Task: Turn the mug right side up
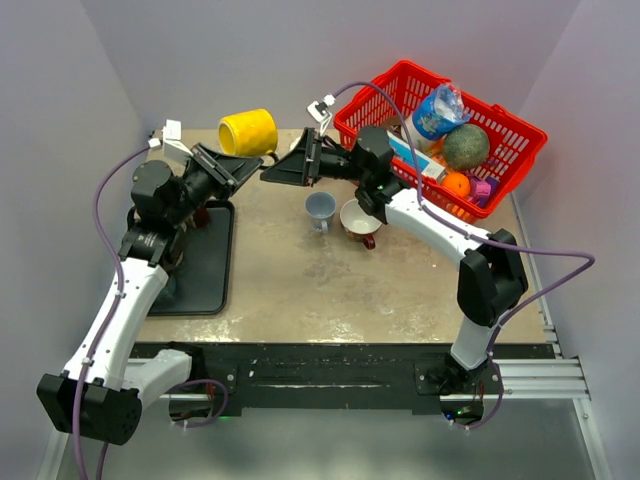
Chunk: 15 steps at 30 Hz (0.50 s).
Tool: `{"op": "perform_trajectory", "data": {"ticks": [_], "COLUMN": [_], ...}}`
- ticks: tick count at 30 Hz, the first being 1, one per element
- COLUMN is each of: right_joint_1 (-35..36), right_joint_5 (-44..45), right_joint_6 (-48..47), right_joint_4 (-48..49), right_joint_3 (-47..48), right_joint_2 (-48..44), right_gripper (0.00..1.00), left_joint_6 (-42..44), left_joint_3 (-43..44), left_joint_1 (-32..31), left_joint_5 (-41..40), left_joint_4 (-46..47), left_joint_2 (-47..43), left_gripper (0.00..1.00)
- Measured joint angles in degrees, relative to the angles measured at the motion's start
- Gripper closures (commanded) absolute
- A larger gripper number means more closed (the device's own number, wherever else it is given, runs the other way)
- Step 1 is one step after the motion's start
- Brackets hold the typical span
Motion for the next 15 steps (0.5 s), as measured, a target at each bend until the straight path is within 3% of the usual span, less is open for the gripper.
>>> {"op": "perform_trajectory", "data": {"ticks": [10,15], "right_joint_1": [-1.8,-2.8], "right_joint_5": [-0.9,-0.9], "right_joint_6": [12.4,17.1], "right_joint_4": [20.2,27.3], "right_joint_3": [-6.0,-6.3], "right_joint_2": [0.0,0.0], "right_gripper": [0.18,0.26], "left_joint_6": [-7.6,-8.9], "left_joint_3": [-6.6,-6.7], "left_joint_1": [0.0,0.0], "left_joint_5": [6.2,8.5], "left_joint_4": [16.6,21.7], "left_joint_2": [-0.1,0.1], "left_gripper": [1.0,1.0]}}
